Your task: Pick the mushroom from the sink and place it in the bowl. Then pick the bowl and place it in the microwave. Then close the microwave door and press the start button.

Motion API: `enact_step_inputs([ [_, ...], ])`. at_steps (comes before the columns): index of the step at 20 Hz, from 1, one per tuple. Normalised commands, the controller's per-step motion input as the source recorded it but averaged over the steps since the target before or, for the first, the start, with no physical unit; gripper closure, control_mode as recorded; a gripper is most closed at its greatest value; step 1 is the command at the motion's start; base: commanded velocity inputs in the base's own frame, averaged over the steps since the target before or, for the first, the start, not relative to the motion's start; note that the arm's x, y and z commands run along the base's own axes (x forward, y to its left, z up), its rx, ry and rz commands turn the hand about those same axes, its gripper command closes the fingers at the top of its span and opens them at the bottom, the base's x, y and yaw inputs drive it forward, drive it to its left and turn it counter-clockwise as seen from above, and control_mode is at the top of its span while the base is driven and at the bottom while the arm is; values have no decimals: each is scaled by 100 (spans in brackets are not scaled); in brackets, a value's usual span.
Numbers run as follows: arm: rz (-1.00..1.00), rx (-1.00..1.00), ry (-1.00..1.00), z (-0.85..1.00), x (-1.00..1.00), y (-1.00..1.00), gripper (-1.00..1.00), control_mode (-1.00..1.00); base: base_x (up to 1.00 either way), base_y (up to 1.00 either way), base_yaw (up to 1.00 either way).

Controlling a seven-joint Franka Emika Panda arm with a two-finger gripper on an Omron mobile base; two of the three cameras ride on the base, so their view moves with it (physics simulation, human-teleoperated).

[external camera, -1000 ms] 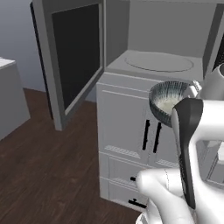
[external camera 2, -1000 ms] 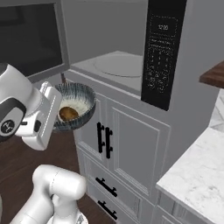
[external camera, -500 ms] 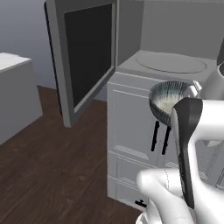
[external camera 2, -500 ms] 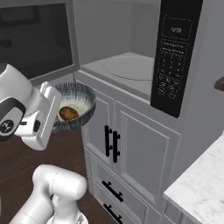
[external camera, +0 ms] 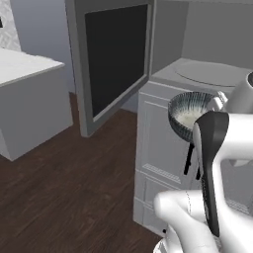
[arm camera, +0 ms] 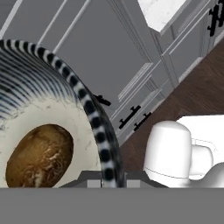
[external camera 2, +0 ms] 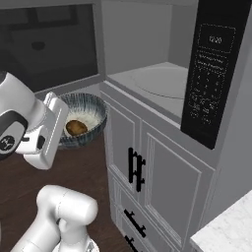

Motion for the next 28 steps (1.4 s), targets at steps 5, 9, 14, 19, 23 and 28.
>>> enact_step_inputs([
  [5,0,0,0,0,0,0,100,100,41,-20,6],
  [9,0,0,0,0,0,0,100,100,8,1,-10],
  [14,0,0,0,0,0,0,100,100,0,0,-27],
  [19,0,0,0,0,0,0,100,100,12,4,-16],
  [23,-2,0,-7,37,-2,0,100,-100,1,0,-1],
  [28,-6,0,-21,79,-2,0,100,-100,0,0,0],
])
